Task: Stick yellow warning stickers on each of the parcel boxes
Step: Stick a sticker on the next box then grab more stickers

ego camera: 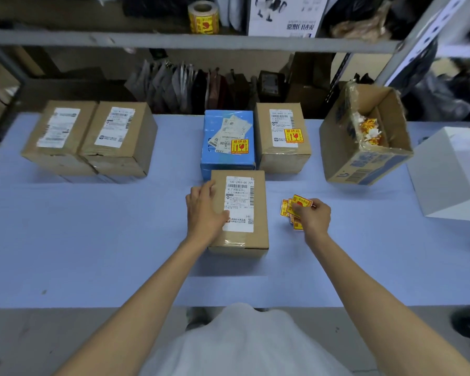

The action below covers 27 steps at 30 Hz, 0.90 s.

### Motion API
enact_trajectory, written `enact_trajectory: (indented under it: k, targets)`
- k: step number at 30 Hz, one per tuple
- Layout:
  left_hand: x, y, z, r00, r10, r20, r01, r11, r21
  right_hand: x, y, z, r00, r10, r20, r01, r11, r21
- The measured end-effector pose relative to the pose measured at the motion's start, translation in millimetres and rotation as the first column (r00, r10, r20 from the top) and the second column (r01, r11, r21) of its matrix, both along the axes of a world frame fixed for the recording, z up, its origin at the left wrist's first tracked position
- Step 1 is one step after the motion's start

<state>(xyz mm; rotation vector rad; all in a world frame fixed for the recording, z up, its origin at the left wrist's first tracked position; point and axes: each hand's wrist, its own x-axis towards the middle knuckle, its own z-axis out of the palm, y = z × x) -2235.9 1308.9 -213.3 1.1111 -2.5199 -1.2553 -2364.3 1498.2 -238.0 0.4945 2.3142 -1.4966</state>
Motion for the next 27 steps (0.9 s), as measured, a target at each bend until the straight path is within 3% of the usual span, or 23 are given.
enact_trajectory:
  k: [4, 7, 10, 17, 27]
  targets:
    - [-19.8, 11.4, 21.3, 0.987, -0.121, -0.104, 0.121, 0.993, -0.008, 7.0, -42.5, 33.4, 0.995, 0.101, 0.019, -0.092, 0.956, -0.279]
    - [-31.6, 11.0, 30.5, 0.987, -0.102, -0.124, 0.12, 0.982, 0.144, 19.3, -66.5, 53.9, 0.98, 0.199, -0.018, -0.191, 0.903, -0.386]
    - [-33.3, 6.2, 35.0, 0.981, -0.076, -0.177, 0.102, 0.985, 0.14, 27.7, -77.8, 61.2, 0.952, 0.296, -0.07, -0.296, 0.844, -0.448]
    - [-22.9, -12.9, 31.2, 0.982, -0.052, -0.181, 0.08, 0.985, 0.15, 29.6, -84.7, 54.6, 0.935, 0.341, -0.101, -0.354, 0.862, -0.364]
    - [-22.9, -26.9, 32.6, 0.975, -0.211, -0.065, 0.219, 0.965, 0.146, 24.7, -89.3, 59.5, 0.916, 0.37, -0.157, -0.401, 0.855, -0.328]
